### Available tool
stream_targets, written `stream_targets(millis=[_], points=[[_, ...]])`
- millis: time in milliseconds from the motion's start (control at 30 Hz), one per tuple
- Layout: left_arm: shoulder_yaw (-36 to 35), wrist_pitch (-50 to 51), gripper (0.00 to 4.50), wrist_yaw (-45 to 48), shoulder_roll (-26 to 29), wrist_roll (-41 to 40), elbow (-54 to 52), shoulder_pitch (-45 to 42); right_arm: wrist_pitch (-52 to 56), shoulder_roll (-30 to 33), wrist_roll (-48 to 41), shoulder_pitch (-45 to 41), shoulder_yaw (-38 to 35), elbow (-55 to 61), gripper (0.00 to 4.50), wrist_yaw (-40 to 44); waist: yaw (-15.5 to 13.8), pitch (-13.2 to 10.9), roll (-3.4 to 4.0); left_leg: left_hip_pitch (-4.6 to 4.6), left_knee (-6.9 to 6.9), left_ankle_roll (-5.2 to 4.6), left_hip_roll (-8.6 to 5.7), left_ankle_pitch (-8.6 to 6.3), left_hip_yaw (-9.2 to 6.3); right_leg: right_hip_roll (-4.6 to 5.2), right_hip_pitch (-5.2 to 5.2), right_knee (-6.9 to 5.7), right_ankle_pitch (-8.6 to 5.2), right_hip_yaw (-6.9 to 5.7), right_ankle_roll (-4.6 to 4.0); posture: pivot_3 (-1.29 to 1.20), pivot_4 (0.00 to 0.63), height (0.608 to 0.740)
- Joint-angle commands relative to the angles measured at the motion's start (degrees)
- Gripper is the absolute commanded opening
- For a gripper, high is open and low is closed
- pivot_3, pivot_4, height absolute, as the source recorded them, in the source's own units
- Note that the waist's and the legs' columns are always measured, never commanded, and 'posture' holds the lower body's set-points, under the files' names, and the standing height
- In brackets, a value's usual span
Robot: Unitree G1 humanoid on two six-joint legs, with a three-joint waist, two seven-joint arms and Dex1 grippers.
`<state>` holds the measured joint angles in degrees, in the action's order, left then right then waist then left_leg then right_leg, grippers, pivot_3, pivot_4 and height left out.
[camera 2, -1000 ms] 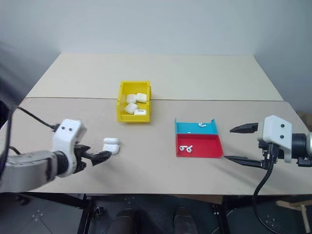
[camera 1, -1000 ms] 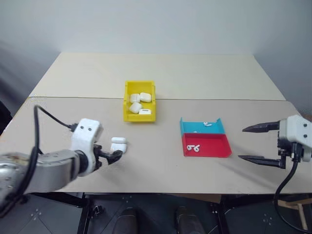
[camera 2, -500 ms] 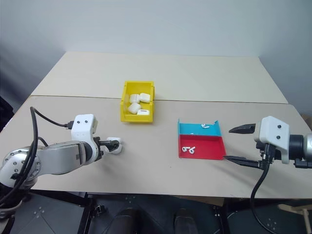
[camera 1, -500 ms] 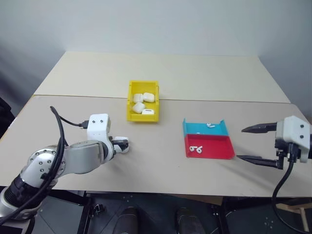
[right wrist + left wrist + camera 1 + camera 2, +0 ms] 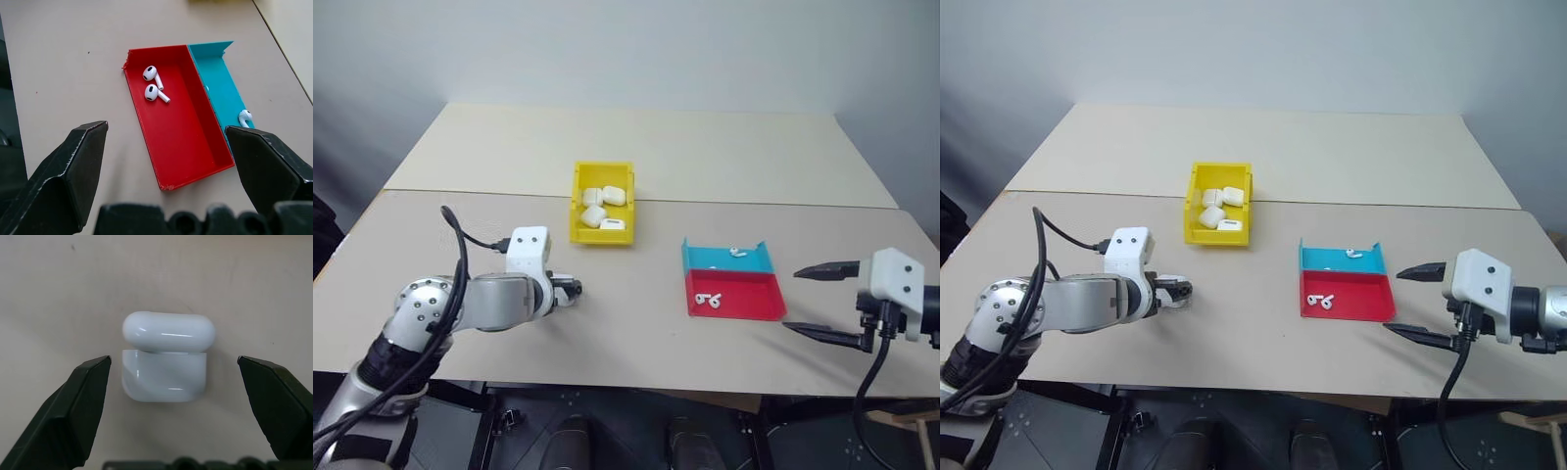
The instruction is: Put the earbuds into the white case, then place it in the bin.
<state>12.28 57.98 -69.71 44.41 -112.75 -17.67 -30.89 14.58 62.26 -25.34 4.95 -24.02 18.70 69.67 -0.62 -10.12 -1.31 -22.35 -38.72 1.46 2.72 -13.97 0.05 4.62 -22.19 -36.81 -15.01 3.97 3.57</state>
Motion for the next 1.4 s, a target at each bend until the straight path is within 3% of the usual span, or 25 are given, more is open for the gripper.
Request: stream_targets(millis=[33, 800, 900, 1033, 1267, 1400], points=[[-0.60, 1.68, 4.50, -1.19, -0.06, -0.25, 0.74, -1.23, 0.26, -0.14, -0.25, 0.08, -2.35, 1.57, 4.45, -0.72, 0.03, 0.00, 0.00, 0.00, 0.00, 0.00, 0.00, 0.00, 0.00, 0.00, 0.00, 0.00, 0.00, 0.00, 0.00, 0.00, 0.150, 0.740], [-0.56, 4.75, 4.50, -1.82, -3.06, -0.25, 5.77, -1.46, -0.03, 0.01, 0.98, 0.93, -2.36, 1.17, 4.45, -1.73, -0.06, 0.01, 0.00, -0.01, 0.00, 0.01, -0.01, 0.01, -0.01, 0.00, 0.01, 0.01, 0.00, -0.01, 0.00, 0.00, 0.150, 0.740], [0.24, 5.41, 3.90, -1.97, -2.40, -0.25, 6.05, -1.25, -0.03, -0.15, 0.99, 0.95, -2.48, 1.38, 4.50, -1.76, -0.06, 0.01, 0.01, 0.01, 0.00, 0.02, -0.01, 0.01, -0.01, 0.01, 0.02, 0.01, 0.00, -0.01, 0.00, 0.00, 0.150, 0.740], [-0.17, 5.12, 2.77, -1.85, -2.89, -0.25, 6.24, -0.68, 0.11, -0.15, 1.06, 1.09, -2.70, 1.55, 4.50, -1.73, -0.07, 0.01, 0.01, 0.00, 0.00, 0.02, -0.02, 0.01, -0.01, 0.02, 0.02, 0.02, 0.00, -0.01, 0.01, 0.00, 0.150, 0.740], [0.40, 5.70, 2.77, -0.84, 0.47, -0.25, 3.29, -2.72, 0.18, 0.14, 1.26, 0.65, -2.58, 1.40, 4.50, -1.83, -0.06, 0.01, 0.00, 0.00, 0.00, 0.02, -0.02, 0.01, -0.01, 0.02, 0.02, 0.03, 0.00, -0.01, 0.00, 0.00, 0.150, 0.740], [-3.18, 6.89, 2.77, 8.41, 6.93, -0.25, -1.82, -5.84, 0.25, 0.87, 0.81, -0.81, -2.76, 1.02, 4.50, -1.62, 0.10, -0.03, -0.05, -0.07, 0.02, 0.04, -0.02, 0.02, -0.01, 0.01, -0.05, 0.03, 0.00, -0.01, 0.01, 0.00, 0.150, 0.740]])
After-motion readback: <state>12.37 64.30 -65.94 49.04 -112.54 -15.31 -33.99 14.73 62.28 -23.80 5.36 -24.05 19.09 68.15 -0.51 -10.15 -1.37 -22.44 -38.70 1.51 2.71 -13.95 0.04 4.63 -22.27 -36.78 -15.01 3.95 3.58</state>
